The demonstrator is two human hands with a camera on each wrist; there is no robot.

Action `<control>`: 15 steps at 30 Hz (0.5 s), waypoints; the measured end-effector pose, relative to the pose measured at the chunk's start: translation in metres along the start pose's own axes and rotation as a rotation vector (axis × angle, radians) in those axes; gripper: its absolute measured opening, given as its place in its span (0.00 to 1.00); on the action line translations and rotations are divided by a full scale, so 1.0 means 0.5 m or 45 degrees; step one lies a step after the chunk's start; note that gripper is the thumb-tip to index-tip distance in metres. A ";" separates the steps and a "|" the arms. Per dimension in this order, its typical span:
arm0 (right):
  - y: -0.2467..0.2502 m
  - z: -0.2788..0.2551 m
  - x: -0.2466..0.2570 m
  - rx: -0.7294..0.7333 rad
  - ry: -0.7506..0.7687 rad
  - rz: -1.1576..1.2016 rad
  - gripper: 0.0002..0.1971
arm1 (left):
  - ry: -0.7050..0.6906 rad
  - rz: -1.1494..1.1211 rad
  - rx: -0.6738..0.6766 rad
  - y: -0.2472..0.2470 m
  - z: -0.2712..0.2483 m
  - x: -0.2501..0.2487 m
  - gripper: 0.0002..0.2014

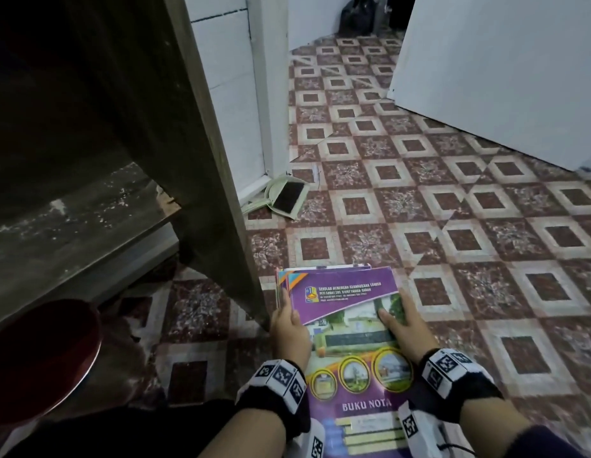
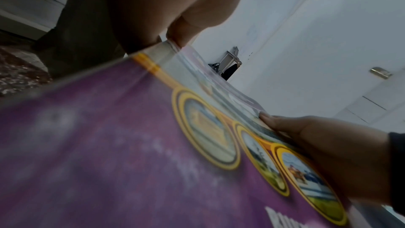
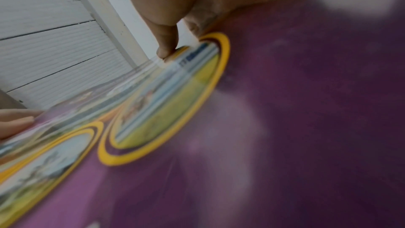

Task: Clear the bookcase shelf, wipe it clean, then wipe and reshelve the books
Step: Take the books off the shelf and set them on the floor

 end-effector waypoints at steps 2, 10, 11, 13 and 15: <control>-0.001 0.006 -0.002 0.008 -0.009 -0.009 0.35 | -0.010 0.012 -0.026 0.004 -0.005 -0.007 0.27; -0.006 0.065 0.023 0.072 0.016 -0.069 0.37 | -0.047 0.080 -0.091 0.019 0.022 -0.051 0.27; -0.011 0.069 0.024 0.085 0.013 -0.076 0.37 | -0.050 0.101 -0.095 0.020 0.024 -0.051 0.27; -0.020 0.071 0.025 0.080 0.000 -0.107 0.35 | -0.060 0.132 -0.100 0.023 0.027 -0.047 0.27; -0.023 0.071 0.024 0.065 -0.017 -0.183 0.34 | -0.074 0.150 -0.104 0.023 0.026 -0.044 0.27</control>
Point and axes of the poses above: each hand's wrist, its own z-axis towards the middle knuckle, its own y-axis out of the back of the hand, x = y × z, the point moved 9 cm from there along z, towards the middle knuckle, and after that the axes turned 12 degrees about y, right-handed, at the moved point
